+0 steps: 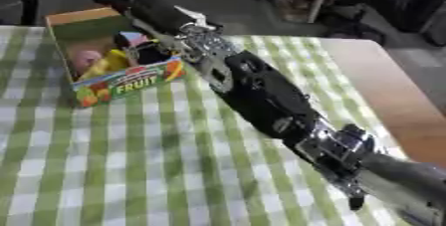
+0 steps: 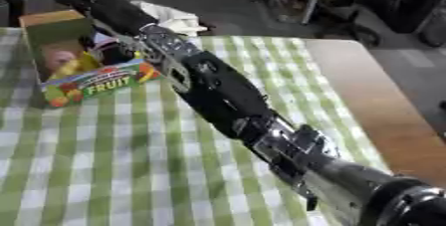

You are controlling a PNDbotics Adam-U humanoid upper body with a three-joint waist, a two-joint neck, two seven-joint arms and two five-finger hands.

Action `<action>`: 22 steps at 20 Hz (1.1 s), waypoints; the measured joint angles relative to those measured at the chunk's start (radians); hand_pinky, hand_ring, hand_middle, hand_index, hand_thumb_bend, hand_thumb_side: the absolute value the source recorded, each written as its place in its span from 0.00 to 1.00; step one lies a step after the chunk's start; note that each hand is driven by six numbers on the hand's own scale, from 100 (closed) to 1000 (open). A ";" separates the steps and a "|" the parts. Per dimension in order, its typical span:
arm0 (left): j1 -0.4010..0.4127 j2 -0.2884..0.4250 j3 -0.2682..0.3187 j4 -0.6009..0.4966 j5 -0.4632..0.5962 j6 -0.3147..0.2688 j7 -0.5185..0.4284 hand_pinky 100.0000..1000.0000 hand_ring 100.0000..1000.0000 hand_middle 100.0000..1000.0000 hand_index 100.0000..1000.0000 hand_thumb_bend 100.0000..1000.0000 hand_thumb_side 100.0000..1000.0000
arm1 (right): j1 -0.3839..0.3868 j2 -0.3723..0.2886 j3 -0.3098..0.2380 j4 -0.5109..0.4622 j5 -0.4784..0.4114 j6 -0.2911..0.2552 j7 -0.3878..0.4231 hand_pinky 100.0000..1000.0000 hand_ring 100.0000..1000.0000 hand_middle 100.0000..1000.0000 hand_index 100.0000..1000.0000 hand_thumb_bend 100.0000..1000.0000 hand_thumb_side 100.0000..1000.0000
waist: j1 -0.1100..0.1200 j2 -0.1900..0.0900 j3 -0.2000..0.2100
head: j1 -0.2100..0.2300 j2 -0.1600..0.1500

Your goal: Pick up objects on the table and place them in the box.

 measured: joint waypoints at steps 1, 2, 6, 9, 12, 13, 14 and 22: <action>0.006 0.000 0.004 0.000 -0.002 0.001 0.005 0.56 0.59 0.50 0.78 0.00 0.71 | 0.017 -0.012 0.000 -0.035 -0.049 0.001 0.000 0.80 0.75 0.89 0.98 0.00 0.01 | 0.002 0.000 -0.014 | 0.011 0.000; 0.015 0.001 0.009 0.000 -0.006 0.002 0.010 0.56 0.59 0.50 0.78 0.00 0.71 | 0.040 -0.023 0.000 -0.078 -0.112 0.004 -0.002 0.79 0.73 0.87 0.97 0.00 0.04 | 0.003 -0.001 -0.031 | 0.026 0.001; 0.051 0.014 0.027 0.000 -0.025 0.006 0.034 0.56 0.59 0.50 0.77 0.00 0.71 | 0.194 -0.056 -0.027 -0.310 -0.369 0.035 -0.024 0.77 0.68 0.82 0.93 0.00 0.27 | 0.002 -0.019 -0.091 | 0.090 0.018; 0.077 0.029 0.036 0.000 -0.034 0.006 0.053 0.56 0.60 0.50 0.77 0.00 0.71 | 0.343 -0.046 -0.065 -0.499 -0.499 0.057 -0.047 0.76 0.66 0.79 0.90 0.00 0.36 | 0.000 -0.030 -0.132 | 0.138 0.030; 0.091 0.037 0.043 0.000 -0.039 0.005 0.071 0.55 0.60 0.51 0.77 0.00 0.71 | 0.462 -0.004 -0.091 -0.605 -0.567 0.037 -0.057 0.75 0.64 0.77 0.88 0.00 0.36 | 0.001 -0.037 -0.169 | 0.189 0.045; 0.093 0.040 0.046 0.000 -0.039 0.004 0.077 0.55 0.61 0.52 0.77 0.00 0.71 | 0.497 0.016 -0.097 -0.621 -0.581 0.023 -0.059 0.74 0.63 0.76 0.87 0.00 0.37 | 0.002 -0.040 -0.181 | 0.207 0.049; 0.096 0.042 0.046 0.000 -0.039 0.003 0.083 0.55 0.61 0.52 0.78 0.00 0.71 | 0.531 0.038 -0.103 -0.630 -0.591 0.008 -0.062 0.74 0.62 0.75 0.87 0.00 0.38 | 0.004 -0.042 -0.191 | 0.227 0.054; 0.136 0.044 0.055 0.000 -0.035 -0.003 0.129 0.56 0.64 0.55 0.78 0.00 0.72 | 0.682 0.195 -0.127 -0.640 -0.608 -0.089 -0.067 0.72 0.59 0.71 0.86 0.00 0.44 | 0.021 -0.048 -0.243 | 0.372 0.081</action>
